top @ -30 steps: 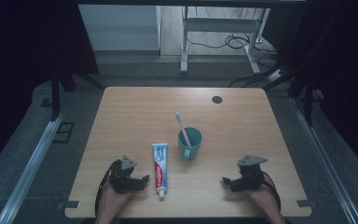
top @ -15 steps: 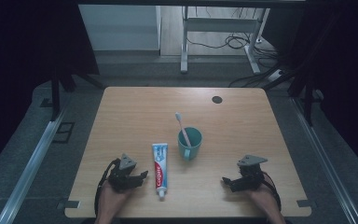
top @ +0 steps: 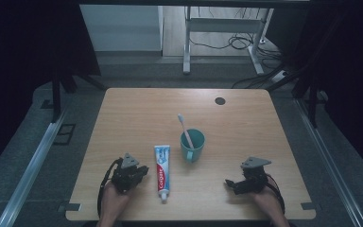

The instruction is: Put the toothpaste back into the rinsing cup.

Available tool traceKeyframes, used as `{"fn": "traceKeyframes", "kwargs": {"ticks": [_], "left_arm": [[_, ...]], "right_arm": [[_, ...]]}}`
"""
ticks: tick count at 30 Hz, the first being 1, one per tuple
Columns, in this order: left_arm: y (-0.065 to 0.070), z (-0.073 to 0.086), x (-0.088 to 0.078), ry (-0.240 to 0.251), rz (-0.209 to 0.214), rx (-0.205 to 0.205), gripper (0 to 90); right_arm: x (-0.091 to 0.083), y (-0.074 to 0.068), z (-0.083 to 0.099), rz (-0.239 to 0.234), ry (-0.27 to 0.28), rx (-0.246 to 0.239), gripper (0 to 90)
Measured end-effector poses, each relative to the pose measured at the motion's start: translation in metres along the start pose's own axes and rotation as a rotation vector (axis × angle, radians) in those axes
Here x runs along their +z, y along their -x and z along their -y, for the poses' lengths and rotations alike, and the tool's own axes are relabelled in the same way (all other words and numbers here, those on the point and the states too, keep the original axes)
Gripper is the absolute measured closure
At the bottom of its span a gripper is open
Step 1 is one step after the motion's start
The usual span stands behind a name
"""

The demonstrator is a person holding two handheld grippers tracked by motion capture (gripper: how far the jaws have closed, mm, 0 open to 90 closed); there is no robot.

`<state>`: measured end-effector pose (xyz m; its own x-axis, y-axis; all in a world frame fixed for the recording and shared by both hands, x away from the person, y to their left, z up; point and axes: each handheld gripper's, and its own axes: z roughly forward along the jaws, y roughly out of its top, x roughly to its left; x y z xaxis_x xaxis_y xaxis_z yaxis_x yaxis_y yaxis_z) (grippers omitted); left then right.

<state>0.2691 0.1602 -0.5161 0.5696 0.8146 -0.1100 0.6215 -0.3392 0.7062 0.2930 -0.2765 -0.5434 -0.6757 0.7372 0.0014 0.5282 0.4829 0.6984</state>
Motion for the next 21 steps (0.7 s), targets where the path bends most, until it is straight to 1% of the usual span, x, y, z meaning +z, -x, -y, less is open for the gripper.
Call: {"fn": "traceKeyframes", "kwargs": {"ticks": [1,3,5,9,10,12,15,21], "left_arm": [[0.001,-0.001,0.000,0.004,0.013,-0.006,87.4],[0.002,-0.003,-0.002,0.015,0.047,-0.001,85.6],[0.006,-0.006,-0.004,0.018,0.056,0.004,85.9],[0.012,-0.012,-0.004,0.024,0.087,0.016,87.2],[0.013,-0.013,-0.004,0.025,0.094,0.028,87.0],[0.017,-0.016,-0.002,0.023,0.103,0.033,87.0],[0.024,-0.019,0.000,0.022,0.122,0.057,85.7],[0.041,-0.026,0.006,0.006,0.143,0.109,85.7]], "right_arm": [[0.000,0.000,0.000,0.000,0.000,0.000,0.0],[0.000,0.000,0.000,0.000,0.000,0.000,0.0],[0.000,0.000,0.000,0.000,0.000,0.000,0.0],[0.000,0.000,0.000,0.002,0.000,0.001,0.0],[0.000,0.000,0.000,0.002,0.000,0.002,0.0],[0.000,0.000,0.000,0.003,0.000,0.002,0.0],[0.000,0.000,0.000,0.003,0.001,0.003,0.0],[0.000,0.000,0.000,0.004,0.001,0.004,0.0]]}}
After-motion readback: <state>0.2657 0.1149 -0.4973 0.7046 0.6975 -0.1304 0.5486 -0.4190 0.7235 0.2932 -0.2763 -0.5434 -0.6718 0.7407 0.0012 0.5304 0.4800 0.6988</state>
